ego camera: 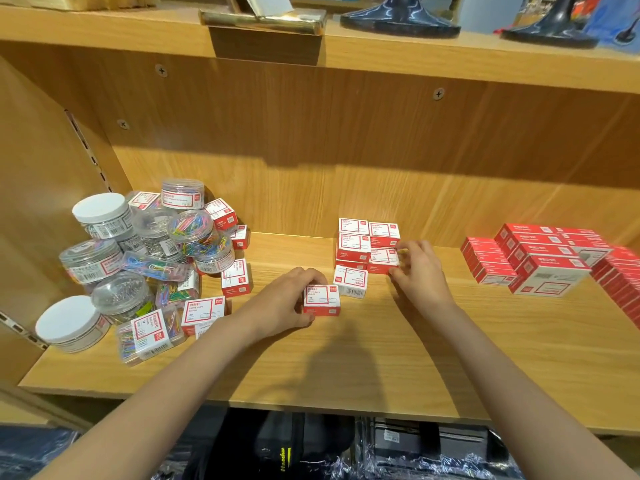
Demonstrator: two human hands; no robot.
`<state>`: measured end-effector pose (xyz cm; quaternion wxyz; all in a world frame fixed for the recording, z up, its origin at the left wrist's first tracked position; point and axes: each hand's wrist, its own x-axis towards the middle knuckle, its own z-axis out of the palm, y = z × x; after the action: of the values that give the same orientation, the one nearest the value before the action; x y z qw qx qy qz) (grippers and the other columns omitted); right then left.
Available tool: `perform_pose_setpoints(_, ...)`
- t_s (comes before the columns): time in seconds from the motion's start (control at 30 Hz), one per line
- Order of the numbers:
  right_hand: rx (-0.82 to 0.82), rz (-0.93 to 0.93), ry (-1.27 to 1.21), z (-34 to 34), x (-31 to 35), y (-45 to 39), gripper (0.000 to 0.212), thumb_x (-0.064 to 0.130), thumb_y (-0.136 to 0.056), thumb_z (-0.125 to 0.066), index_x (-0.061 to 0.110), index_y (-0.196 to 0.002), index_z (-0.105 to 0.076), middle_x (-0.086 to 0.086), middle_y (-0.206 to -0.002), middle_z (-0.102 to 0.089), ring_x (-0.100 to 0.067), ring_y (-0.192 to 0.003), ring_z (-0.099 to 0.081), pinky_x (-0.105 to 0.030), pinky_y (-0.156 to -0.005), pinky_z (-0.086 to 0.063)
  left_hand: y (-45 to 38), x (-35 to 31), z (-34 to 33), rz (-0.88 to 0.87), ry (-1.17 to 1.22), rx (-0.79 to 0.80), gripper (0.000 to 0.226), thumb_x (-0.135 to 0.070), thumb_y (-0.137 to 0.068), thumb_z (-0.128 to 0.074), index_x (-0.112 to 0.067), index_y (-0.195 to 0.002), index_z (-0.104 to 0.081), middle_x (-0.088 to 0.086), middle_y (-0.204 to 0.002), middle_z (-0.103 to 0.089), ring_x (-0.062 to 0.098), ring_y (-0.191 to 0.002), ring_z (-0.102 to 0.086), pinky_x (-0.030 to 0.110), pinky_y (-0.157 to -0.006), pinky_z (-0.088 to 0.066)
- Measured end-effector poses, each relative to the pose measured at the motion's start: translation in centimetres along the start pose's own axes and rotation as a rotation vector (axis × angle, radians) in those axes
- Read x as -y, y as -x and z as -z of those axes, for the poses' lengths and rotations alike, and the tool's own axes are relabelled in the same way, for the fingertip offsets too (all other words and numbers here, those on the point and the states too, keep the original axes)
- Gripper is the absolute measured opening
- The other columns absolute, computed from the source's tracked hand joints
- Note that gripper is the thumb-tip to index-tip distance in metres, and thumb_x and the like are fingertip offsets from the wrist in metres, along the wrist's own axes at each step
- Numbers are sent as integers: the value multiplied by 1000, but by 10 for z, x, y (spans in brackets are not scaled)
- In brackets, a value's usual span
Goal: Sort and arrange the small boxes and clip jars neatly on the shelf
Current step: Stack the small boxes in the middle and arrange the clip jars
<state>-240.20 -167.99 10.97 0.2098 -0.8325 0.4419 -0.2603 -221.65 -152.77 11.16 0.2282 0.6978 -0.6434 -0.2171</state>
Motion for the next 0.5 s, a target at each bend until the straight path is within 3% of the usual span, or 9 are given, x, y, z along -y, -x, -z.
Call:
perform_pose_setpoints(0.1,-99,217,-4,5,4,19,22,4,-82,-60,6,-104,-58,-7,-104,-54,-23,-97,-54,-29,-87,-42,2,2,0,29,9,-3,50,-13,-77,-70,-21,-120,-48,-2,-112,-54,15,-97,-55,33,-86,-47)
perform_pose_setpoints(0.17,63,328,-9,2,10,31,21,8,-82,-62,10,-102,-60,-3,-104,-56,-18,-98,-52,-20,-84,-36,0,1,2,39,-15,22,47,-13,-76,-71,-21,-118,-51,-1,-111,-57,15,-97,-56,34,-87,-47)
perform_pose_setpoints(0.23,216,344,7,-9,12,36,29,14,-81,-65,14,-110,-58,0,-113,-54,-14,-105,-46,-15,-85,-28,-4,-1,6,56,-23,38,46,-14,-75,-73,-22,-116,-53,-1,-111,-57,14,-97,-56,34,-88,-47)
perform_pose_setpoints(0.4,138,305,109,-11,7,34,30,25,-75,-71,17,-99,-55,5,-104,-47,-7,-95,-35,-18,-75,-27,-9,-1,19,60,-134,53,46,-20,-72,-76,-22,-115,-60,-1,-107,-45,15,-102,-48,29,-91,-41)
perform_pose_setpoints(0.5,190,245,133,-1,-1,33,35,26,-68,-74,20,-90,-48,8,-96,-47,-12,-91,-38,-22,-69,-29,-11,-1,18,83,-164,38,49,-20,-71,-77,-21,-116,-58,-2,-103,-40,15,-102,-44,29,-91,-39)
